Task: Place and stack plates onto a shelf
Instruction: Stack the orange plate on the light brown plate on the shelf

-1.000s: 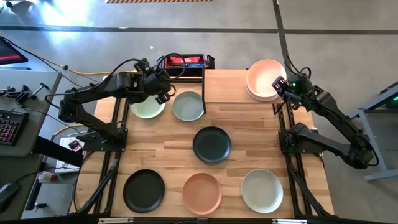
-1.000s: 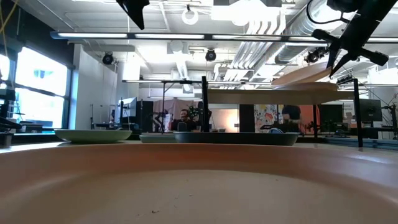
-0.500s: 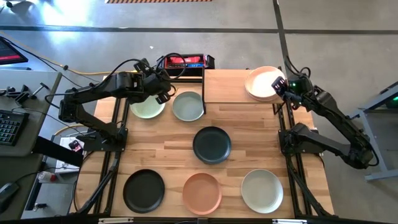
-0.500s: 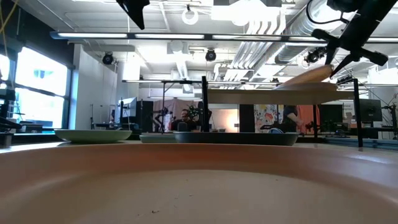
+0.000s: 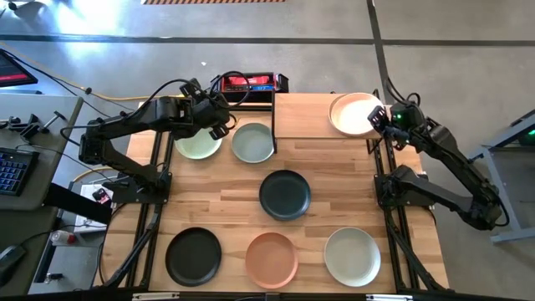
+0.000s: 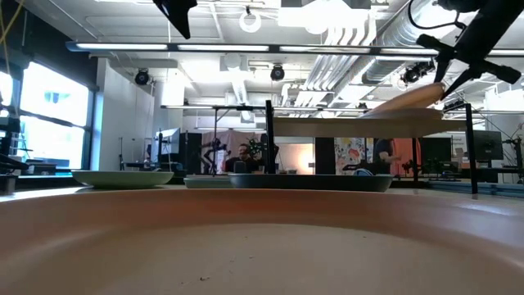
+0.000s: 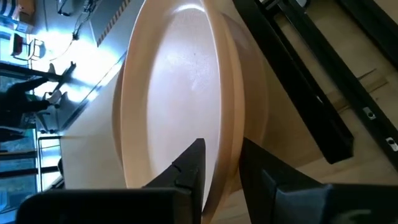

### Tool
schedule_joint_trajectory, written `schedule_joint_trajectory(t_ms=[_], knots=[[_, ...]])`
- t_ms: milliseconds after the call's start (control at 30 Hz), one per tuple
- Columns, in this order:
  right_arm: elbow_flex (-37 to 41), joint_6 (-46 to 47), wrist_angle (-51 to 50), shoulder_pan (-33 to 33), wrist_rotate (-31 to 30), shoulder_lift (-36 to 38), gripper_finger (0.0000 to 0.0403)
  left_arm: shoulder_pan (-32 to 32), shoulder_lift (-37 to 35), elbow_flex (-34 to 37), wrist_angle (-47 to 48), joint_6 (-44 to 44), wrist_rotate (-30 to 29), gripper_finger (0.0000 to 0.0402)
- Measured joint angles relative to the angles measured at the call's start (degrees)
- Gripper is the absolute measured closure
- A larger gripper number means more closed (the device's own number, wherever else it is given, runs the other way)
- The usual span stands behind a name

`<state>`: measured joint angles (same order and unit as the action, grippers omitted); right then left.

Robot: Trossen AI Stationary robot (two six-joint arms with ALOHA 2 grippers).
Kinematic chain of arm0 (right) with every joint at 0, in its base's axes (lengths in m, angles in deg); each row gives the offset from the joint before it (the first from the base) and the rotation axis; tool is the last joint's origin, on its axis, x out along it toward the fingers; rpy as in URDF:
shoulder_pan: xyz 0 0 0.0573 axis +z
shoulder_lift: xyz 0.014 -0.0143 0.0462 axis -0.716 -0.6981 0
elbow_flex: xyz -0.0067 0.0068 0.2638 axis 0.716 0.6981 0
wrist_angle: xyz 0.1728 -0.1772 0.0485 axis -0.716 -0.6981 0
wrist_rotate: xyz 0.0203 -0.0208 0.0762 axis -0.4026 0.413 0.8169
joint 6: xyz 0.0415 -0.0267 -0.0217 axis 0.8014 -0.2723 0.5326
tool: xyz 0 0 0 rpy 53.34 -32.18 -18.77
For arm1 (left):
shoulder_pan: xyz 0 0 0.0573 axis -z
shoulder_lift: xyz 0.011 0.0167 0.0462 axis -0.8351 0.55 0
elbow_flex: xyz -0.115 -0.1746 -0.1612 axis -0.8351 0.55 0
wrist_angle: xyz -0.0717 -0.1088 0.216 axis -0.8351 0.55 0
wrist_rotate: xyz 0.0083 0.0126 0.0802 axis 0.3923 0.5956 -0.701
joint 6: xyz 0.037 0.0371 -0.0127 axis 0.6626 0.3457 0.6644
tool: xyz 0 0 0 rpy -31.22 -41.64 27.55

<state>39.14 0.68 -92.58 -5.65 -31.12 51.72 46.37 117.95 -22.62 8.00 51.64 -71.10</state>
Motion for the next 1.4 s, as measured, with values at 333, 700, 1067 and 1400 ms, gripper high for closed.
schedule_joint_trajectory(t_ms=[333, 700, 1067, 1400], knots=[[0.00, -0.77, 3.16, 0.00, 1.51, -0.79, 0.0331, 0.00, 0.00, 0.00, -0.04, 0.00, 0.00, 0.0284], [0.00, -1.70, 3.15, 0.00, 1.49, -0.92, 0.0331, 0.00, 0.00, 0.00, -0.07, 0.00, 1.57, 0.0284], [0.00, -3.21, 3.15, 0.00, 2.97, -0.90, 0.0331, 0.02, 0.02, 0.00, -0.07, -0.02, 2.82, 0.0284], [0.00, -2.45, 3.15, 0.00, 2.63, -0.90, 0.0331, 0.02, 0.02, 0.00, -0.07, -0.05, 2.95, 0.0284]])
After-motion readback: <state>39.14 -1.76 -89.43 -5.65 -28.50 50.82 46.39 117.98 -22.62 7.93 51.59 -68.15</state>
